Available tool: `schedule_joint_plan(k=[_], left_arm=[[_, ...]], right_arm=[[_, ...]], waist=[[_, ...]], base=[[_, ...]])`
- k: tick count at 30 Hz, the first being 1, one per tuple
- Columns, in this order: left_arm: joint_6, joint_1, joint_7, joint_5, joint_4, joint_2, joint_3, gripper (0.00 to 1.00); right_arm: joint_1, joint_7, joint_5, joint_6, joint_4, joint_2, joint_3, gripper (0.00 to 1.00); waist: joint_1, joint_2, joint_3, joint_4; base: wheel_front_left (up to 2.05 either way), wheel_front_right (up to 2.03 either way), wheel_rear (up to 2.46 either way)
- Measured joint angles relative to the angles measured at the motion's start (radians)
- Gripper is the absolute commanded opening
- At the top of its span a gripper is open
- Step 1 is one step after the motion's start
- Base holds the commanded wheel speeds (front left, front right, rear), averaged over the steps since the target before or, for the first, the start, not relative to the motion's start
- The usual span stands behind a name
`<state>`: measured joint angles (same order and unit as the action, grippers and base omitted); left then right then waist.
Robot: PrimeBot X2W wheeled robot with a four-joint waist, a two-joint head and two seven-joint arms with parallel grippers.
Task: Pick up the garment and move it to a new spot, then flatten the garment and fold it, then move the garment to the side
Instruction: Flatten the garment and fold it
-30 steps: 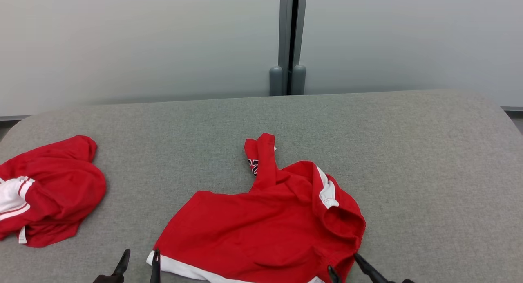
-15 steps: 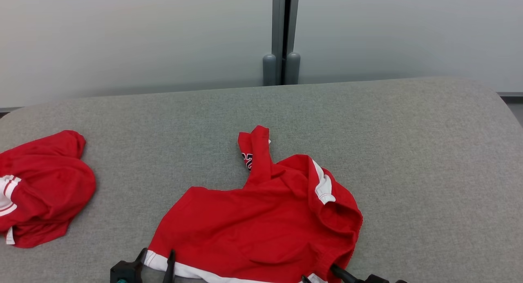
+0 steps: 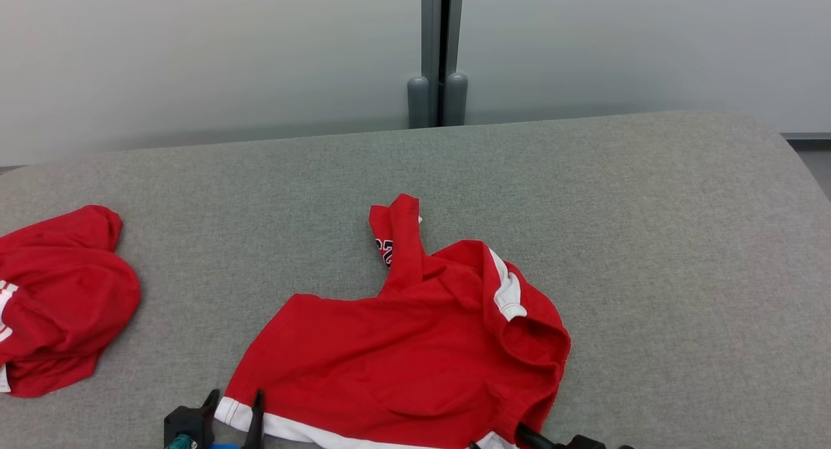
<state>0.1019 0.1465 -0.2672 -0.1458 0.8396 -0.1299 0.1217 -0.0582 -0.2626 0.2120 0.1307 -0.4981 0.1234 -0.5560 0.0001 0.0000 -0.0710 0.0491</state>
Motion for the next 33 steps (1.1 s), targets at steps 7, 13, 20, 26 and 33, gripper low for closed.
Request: schedule_joint_plan(k=[7,13,20,26,33], left_arm=[[0.016,0.002,-0.007,-0.031,0.032,0.014,0.021,0.00],[0.022,0.020,-0.001,-0.076,0.020,0.033,0.049,0.00],[0.028,0.080,0.003,-0.151,-0.135,0.019,0.067,0.00],[0.028,0.270,0.036,-0.224,-0.188,-0.036,0.120,0.00],[0.028,0.671,0.171,-0.354,-0.153,-0.084,0.140,0.00]], right_arm=[[-0.014,0.000,0.023,0.000,-0.046,-0.007,-0.043,0.00],[-0.062,0.000,0.030,0.000,-0.016,0.000,-0.051,0.00],[-0.111,0.000,0.030,0.000,0.106,0.036,-0.001,0.00],[-0.296,0.000,0.062,0.000,0.166,0.089,0.018,0.00],[-0.701,0.000,0.124,0.000,0.143,0.128,0.000,0.00]], waist=[[-0.0001,0.0000,-0.001,-0.004],[0.0000,0.0000,-0.001,-0.005],[-0.0001,0.0000,-0.005,-0.005],[0.0000,0.0001,-0.043,0.004],[0.0003,0.0003,-0.163,0.041]], base=[[0.00,0.00,0.00],[0.00,0.00,0.00],[0.00,0.00,0.00],[0.00,0.00,0.00],[0.00,0.00,0.00]])
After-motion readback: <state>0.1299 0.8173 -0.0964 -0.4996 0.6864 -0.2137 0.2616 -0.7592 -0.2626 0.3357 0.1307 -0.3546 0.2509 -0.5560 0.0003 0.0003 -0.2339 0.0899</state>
